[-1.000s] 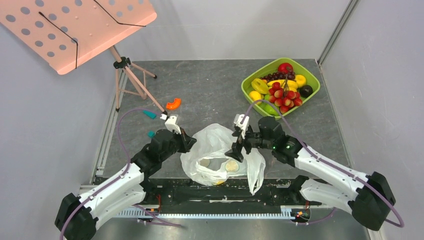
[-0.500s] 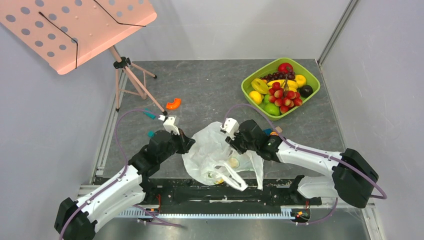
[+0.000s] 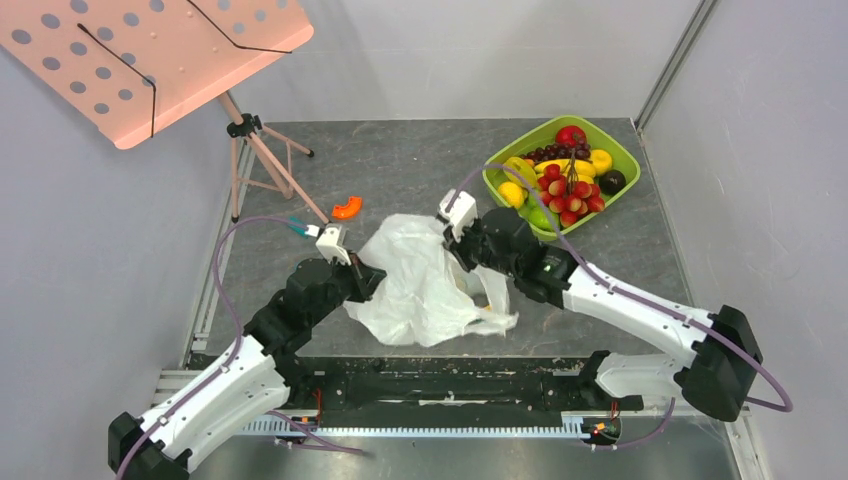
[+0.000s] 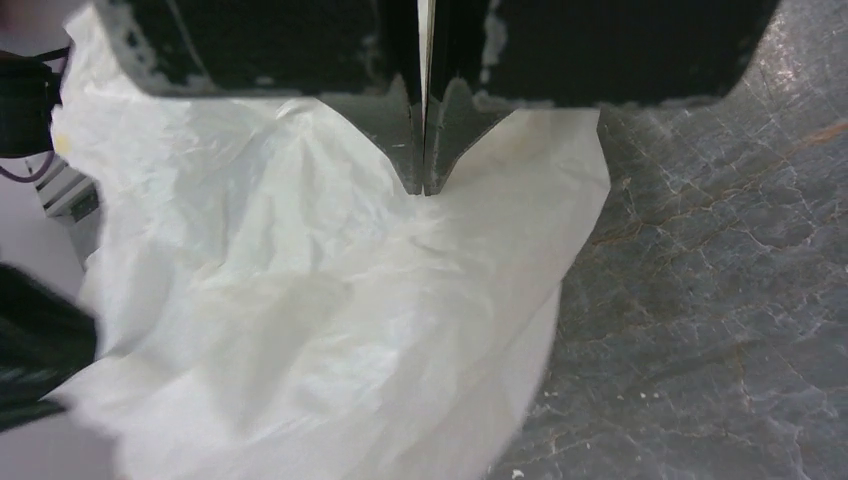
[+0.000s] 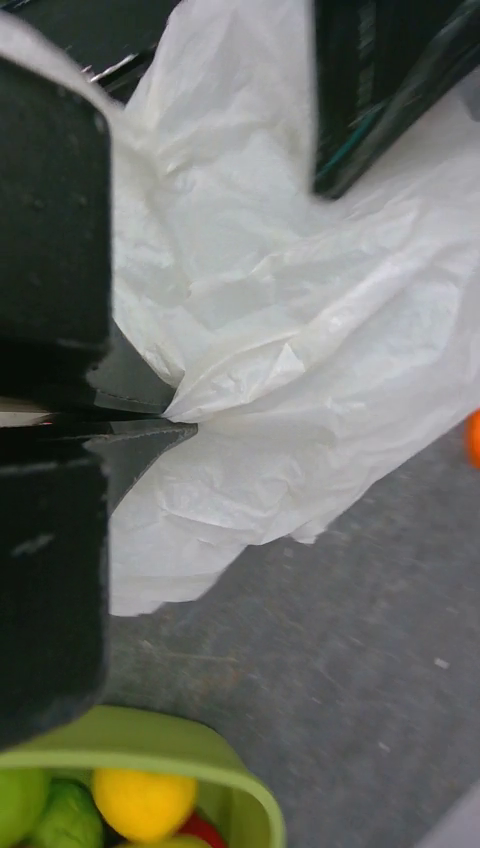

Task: Take the fake fruits out of the plastic bag
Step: Pick up the plastic bag at the center of the board, then place the plastic bag at the center of the board.

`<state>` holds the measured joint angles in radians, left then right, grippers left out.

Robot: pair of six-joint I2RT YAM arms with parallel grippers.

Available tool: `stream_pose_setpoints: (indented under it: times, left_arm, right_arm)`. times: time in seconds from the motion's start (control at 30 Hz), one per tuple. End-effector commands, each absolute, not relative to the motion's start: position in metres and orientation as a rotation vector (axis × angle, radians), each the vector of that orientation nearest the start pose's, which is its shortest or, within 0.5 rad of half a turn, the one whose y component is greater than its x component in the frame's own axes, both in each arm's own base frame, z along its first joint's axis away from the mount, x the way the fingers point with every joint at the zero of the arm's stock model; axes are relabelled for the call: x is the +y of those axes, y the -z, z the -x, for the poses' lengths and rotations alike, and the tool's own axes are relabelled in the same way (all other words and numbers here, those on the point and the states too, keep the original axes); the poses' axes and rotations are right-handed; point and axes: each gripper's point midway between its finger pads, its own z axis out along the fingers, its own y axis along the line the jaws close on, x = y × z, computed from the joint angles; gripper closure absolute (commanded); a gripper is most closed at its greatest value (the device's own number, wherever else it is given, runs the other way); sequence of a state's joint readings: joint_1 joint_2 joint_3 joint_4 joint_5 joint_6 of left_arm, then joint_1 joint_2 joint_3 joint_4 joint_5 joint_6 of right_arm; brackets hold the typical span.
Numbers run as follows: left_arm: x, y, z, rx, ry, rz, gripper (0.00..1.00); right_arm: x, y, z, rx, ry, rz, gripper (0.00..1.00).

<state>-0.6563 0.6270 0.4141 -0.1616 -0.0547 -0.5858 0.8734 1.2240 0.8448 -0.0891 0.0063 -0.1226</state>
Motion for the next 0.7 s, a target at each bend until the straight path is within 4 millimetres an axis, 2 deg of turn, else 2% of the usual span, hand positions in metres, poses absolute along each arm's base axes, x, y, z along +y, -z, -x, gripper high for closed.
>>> stream_pose_setpoints:
  times: [0.0, 0.1, 0.2, 0.27, 0.4, 0.43, 0.47, 0.5, 0.53, 0.57, 0.67]
  left_arm:
    - [-0.172, -0.186, -0.219, 1.934, 0.729, -0.016, 0.98]
    - [-0.163, -0.205, -0.217, 1.879, 0.725, 0.010, 0.98]
    - [-0.153, -0.223, -0.213, 1.826, 0.710, 0.028, 0.97]
    - [-0.147, -0.230, -0.212, 1.813, 0.690, 0.032, 0.97]
    - [-0.142, -0.232, -0.211, 1.822, 0.660, 0.031, 0.94]
    - [-0.141, -0.230, -0.211, 1.833, 0.650, 0.032, 0.92]
    - [-0.141, -0.229, -0.212, 1.843, 0.645, 0.033, 0.91]
    - [-0.141, -0.225, -0.212, 1.859, 0.635, 0.035, 0.90]
    - [-0.141, -0.222, -0.213, 1.870, 0.633, 0.037, 0.86]
    - [-0.142, -0.220, -0.213, 1.878, 0.631, 0.033, 0.84]
    - [-0.142, -0.215, -0.212, 1.894, 0.623, 0.031, 0.77]
  right_arm:
    - [0.311, -0.291, -0.270, 1.622, -0.541, 0.824, 1.00]
    - [0.312, -0.331, -0.282, 1.579, -0.532, 0.736, 1.00]
    - [0.314, -0.344, -0.287, 1.555, -0.529, 0.706, 1.00]
    - [0.318, -0.337, -0.291, 1.574, -0.523, 0.707, 1.00]
    - [0.334, -0.302, -0.295, 1.642, -0.544, 0.757, 0.98]
    - [0.339, -0.292, -0.296, 1.660, -0.552, 0.775, 0.95]
    - [0.345, -0.284, -0.295, 1.671, -0.566, 0.799, 0.85]
    - [0.349, -0.277, -0.296, 1.683, -0.570, 0.824, 0.71]
    - [0.351, -0.269, -0.297, 1.699, -0.560, 0.840, 0.66]
    - [0.349, -0.265, -0.300, 1.715, -0.540, 0.834, 0.63]
    - [0.334, -0.268, -0.306, 1.713, -0.466, 0.783, 0.41]
